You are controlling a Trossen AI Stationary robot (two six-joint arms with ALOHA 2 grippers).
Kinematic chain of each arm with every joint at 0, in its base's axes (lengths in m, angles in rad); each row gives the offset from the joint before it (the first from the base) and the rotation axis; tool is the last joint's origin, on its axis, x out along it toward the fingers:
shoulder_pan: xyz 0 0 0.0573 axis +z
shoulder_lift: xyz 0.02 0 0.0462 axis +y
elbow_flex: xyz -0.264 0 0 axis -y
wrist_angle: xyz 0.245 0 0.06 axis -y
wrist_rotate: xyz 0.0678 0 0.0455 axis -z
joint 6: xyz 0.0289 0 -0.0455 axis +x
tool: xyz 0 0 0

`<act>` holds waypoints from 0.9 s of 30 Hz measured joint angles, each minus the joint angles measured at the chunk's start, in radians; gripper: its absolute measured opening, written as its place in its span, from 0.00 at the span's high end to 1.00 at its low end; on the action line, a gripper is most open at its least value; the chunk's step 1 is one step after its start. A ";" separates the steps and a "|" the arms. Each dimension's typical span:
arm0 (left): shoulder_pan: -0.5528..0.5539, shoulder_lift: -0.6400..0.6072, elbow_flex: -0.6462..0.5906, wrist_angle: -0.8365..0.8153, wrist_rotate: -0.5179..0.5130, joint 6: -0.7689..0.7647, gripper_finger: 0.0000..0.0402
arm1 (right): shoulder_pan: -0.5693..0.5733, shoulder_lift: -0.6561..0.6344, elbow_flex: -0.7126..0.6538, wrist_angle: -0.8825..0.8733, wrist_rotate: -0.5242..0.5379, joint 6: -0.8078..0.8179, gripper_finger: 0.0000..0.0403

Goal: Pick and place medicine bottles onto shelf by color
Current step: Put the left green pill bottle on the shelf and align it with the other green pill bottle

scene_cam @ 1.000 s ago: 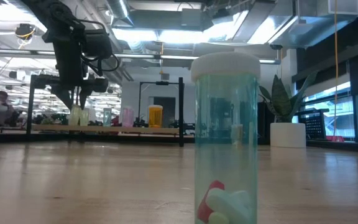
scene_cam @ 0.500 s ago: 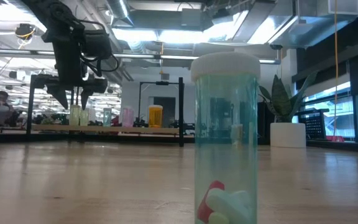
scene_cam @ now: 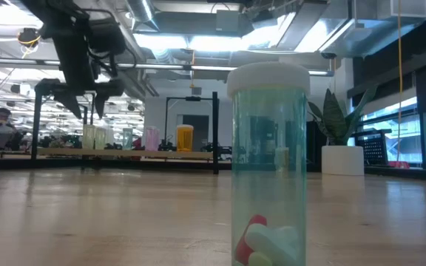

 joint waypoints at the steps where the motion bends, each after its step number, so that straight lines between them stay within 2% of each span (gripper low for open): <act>1: -0.004 -0.012 0.000 0.003 0.000 0.012 0.45 | 0.000 0.000 0.000 0.000 0.000 0.000 0.43; 8: -0.052 -0.098 0.007 0.059 0.026 0.164 0.45 | 0.000 0.000 0.000 0.000 0.000 0.000 0.43; 18: -0.200 -0.168 0.159 0.051 0.031 0.601 0.45 | 0.000 0.000 0.000 0.000 0.000 0.000 0.43; 23: -0.291 -0.179 0.225 -0.028 0.041 0.725 0.45 | 0.000 0.000 0.000 0.000 0.000 0.000 0.43; 27: -0.360 -0.178 0.287 -0.151 0.121 0.781 0.45 | 0.000 0.000 0.000 0.000 0.000 0.000 0.43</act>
